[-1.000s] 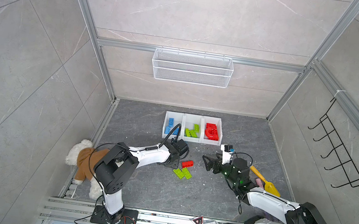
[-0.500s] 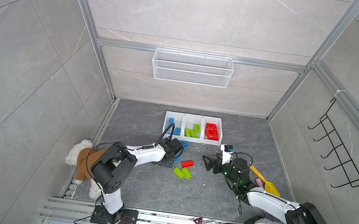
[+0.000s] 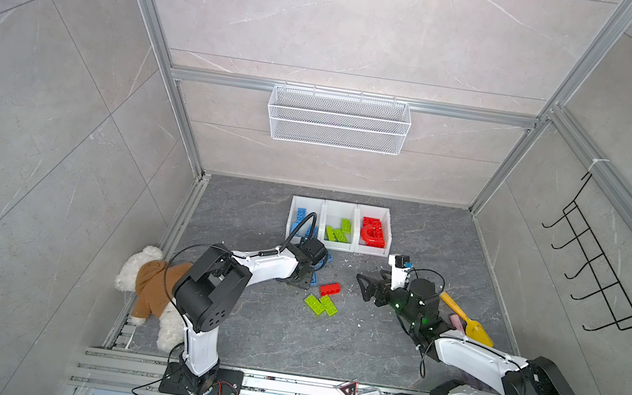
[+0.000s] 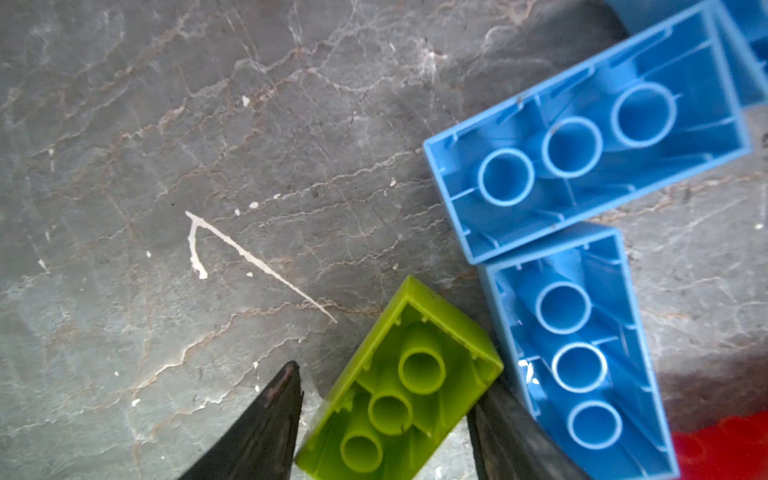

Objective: Sort the legos into containers by color
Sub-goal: 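Lift the green brick with the left gripper, then carry the green brick over the middle compartment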

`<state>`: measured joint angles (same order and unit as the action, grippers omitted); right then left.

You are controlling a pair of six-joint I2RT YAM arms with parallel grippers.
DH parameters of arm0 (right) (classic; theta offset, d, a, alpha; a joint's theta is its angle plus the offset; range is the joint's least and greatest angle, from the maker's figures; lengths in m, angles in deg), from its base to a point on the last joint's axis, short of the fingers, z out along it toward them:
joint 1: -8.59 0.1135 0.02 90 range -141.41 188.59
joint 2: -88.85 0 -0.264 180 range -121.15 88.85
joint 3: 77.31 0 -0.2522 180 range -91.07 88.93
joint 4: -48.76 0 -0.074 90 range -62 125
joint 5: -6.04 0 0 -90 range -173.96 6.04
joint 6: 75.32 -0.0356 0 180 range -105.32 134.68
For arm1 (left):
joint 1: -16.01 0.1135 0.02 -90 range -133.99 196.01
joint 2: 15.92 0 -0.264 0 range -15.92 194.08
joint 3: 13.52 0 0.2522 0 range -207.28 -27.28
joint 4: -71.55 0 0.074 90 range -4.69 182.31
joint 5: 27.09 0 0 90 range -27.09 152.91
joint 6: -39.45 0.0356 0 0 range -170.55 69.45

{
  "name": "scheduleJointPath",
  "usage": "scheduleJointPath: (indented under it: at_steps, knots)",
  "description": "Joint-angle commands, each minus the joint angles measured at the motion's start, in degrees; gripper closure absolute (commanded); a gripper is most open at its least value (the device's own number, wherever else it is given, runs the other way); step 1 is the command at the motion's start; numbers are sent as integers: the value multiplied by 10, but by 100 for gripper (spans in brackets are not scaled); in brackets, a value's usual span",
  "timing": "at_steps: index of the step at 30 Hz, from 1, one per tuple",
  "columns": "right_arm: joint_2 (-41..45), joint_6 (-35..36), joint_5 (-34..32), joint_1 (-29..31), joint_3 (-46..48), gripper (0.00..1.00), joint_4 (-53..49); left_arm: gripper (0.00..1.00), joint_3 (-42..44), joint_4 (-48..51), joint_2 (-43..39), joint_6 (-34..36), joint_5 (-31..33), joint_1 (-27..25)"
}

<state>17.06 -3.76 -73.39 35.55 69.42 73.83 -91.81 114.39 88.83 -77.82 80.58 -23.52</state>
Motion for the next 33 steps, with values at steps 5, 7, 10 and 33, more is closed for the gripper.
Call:
scheduleJointPath:
  at_steps: [5, 7, 10, 33]
  knots:
    - [-7, 1, 3, -2, -17, 0, -2, 43, -14, -17, 12, 32, -19, 13]
    - [-6, 2, 1, -2, -17, 0, -3, 45, -19, -17, 16, 36, -24, 15]
    - [-4, 4, 1, -2, -16, 0, -5, 51, -26, -16, 23, 38, -28, 15]
    - [65, -40, -43, -38, 36, 0, 37, 71, -250, 59, -43, 144, -43, 14]
